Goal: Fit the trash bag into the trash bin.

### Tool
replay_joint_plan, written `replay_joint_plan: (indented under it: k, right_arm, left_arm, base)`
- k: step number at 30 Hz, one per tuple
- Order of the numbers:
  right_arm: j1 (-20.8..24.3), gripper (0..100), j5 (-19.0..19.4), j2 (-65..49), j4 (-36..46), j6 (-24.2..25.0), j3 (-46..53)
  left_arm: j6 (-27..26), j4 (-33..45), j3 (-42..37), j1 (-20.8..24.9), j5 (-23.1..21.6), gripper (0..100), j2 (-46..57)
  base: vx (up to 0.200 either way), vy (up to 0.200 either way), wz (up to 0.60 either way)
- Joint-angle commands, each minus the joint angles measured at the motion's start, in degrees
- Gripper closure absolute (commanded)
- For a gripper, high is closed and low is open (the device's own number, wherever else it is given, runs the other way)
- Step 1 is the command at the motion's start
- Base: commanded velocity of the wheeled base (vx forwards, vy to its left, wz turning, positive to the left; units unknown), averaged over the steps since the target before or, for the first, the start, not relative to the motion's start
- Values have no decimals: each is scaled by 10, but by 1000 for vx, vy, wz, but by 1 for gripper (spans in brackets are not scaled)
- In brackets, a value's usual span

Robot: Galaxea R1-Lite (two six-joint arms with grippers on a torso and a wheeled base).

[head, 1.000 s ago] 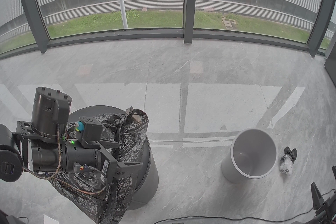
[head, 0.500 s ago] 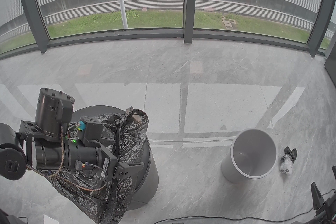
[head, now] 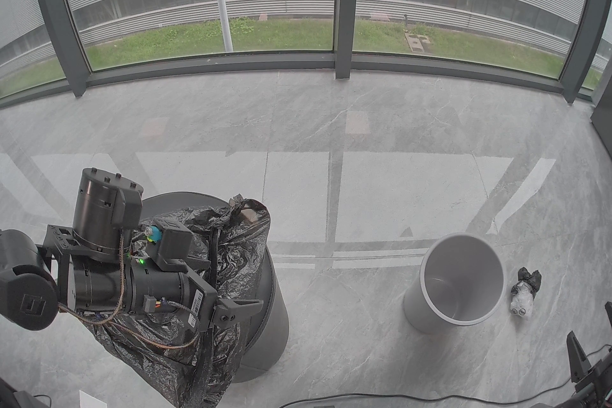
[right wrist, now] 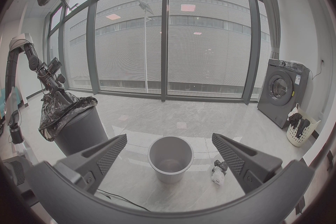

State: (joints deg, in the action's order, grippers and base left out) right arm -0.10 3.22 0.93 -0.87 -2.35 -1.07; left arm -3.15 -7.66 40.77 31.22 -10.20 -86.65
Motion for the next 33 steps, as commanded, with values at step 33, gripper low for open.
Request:
replay_joint_plan:
  k: [33]
  right_arm:
    - [0,0,0,-9,-1,2,1]
  left_arm:
    - [-5,-27,-16,-50,31,0,-47]
  base:
    - [0,0,0]
